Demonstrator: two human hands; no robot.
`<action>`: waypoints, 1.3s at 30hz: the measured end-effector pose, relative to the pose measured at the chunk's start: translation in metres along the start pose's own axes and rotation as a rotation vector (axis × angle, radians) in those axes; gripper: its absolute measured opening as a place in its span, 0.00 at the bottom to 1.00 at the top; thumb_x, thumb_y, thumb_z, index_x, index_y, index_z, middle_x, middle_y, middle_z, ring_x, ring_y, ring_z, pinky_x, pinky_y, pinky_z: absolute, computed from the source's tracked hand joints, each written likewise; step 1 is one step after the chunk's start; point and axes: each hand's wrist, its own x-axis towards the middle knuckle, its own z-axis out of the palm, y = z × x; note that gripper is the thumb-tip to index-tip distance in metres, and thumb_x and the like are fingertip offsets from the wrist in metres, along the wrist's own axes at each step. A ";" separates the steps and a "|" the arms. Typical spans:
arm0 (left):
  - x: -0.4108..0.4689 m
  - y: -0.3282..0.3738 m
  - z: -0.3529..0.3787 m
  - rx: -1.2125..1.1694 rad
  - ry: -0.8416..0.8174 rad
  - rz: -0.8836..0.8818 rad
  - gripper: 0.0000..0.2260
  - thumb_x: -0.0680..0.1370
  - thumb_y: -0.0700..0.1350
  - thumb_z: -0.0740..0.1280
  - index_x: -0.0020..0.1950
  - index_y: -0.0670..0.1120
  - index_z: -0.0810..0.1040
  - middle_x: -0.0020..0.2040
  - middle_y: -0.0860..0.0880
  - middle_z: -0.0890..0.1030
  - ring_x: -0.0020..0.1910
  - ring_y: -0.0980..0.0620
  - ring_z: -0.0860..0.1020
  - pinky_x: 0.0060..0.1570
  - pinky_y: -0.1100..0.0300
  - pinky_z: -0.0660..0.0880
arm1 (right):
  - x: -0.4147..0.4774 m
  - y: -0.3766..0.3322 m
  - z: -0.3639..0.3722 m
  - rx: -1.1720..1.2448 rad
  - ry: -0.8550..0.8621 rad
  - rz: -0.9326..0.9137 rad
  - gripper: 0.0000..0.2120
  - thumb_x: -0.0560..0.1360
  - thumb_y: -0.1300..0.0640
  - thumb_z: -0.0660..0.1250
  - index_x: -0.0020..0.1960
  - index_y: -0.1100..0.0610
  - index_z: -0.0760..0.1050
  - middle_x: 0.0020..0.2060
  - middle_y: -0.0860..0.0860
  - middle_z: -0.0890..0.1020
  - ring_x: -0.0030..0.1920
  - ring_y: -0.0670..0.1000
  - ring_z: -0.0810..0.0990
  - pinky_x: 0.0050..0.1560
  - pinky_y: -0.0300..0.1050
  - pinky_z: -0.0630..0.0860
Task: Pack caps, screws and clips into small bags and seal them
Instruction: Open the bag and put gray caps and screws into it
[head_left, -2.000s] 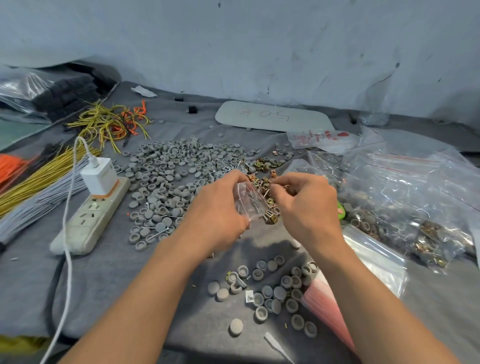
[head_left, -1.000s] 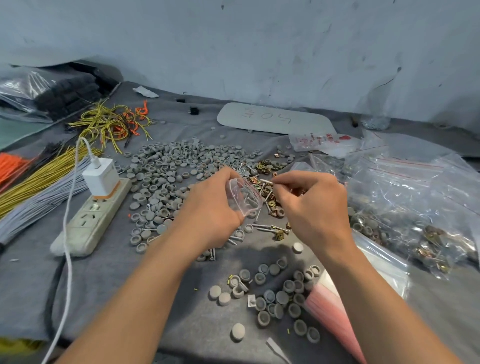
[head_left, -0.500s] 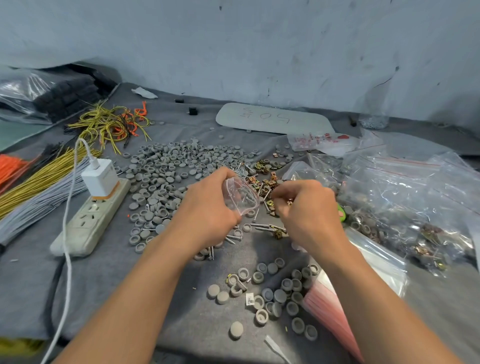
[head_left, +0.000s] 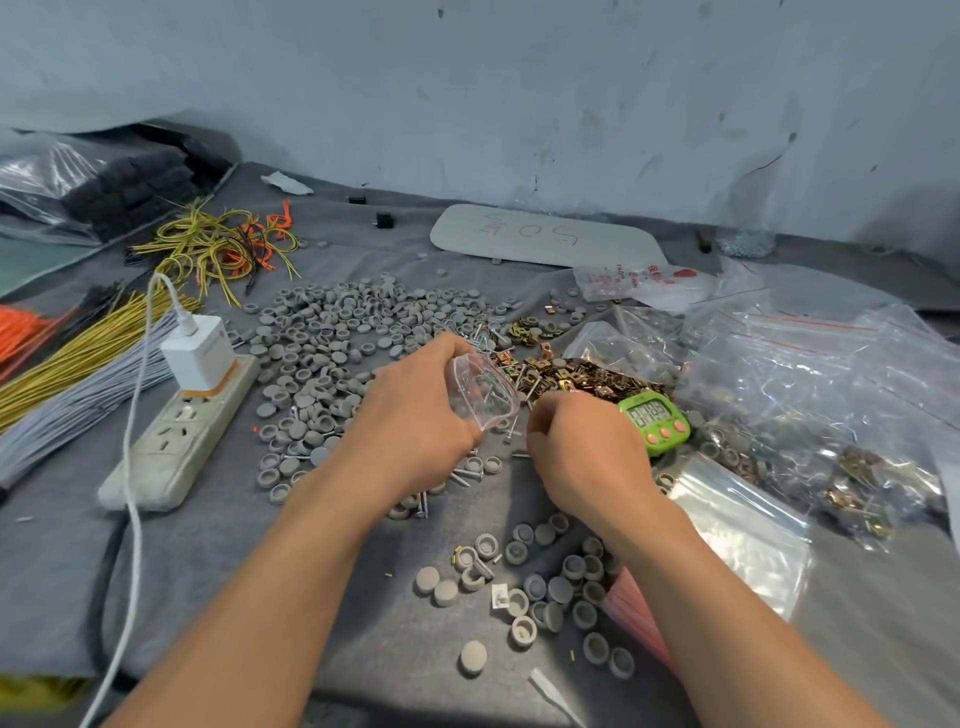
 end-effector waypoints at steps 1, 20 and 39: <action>0.000 0.000 0.000 0.000 0.000 0.003 0.21 0.71 0.45 0.79 0.56 0.61 0.73 0.47 0.60 0.81 0.39 0.63 0.76 0.31 0.68 0.64 | 0.001 0.001 -0.003 0.080 0.083 0.018 0.07 0.78 0.57 0.68 0.45 0.45 0.77 0.42 0.44 0.82 0.47 0.53 0.81 0.47 0.48 0.76; 0.001 -0.002 0.005 -0.025 0.012 0.048 0.20 0.72 0.48 0.79 0.57 0.60 0.74 0.43 0.61 0.78 0.42 0.66 0.75 0.36 0.71 0.66 | -0.002 0.003 -0.012 0.463 0.450 -0.204 0.07 0.75 0.57 0.75 0.47 0.45 0.88 0.39 0.39 0.84 0.43 0.40 0.81 0.45 0.24 0.71; 0.001 -0.003 -0.001 -0.030 0.017 0.026 0.21 0.71 0.46 0.79 0.55 0.61 0.72 0.46 0.60 0.80 0.44 0.63 0.75 0.35 0.69 0.64 | -0.006 -0.001 0.000 -0.069 -0.048 -0.055 0.05 0.78 0.57 0.65 0.46 0.48 0.77 0.42 0.47 0.82 0.44 0.55 0.79 0.48 0.47 0.71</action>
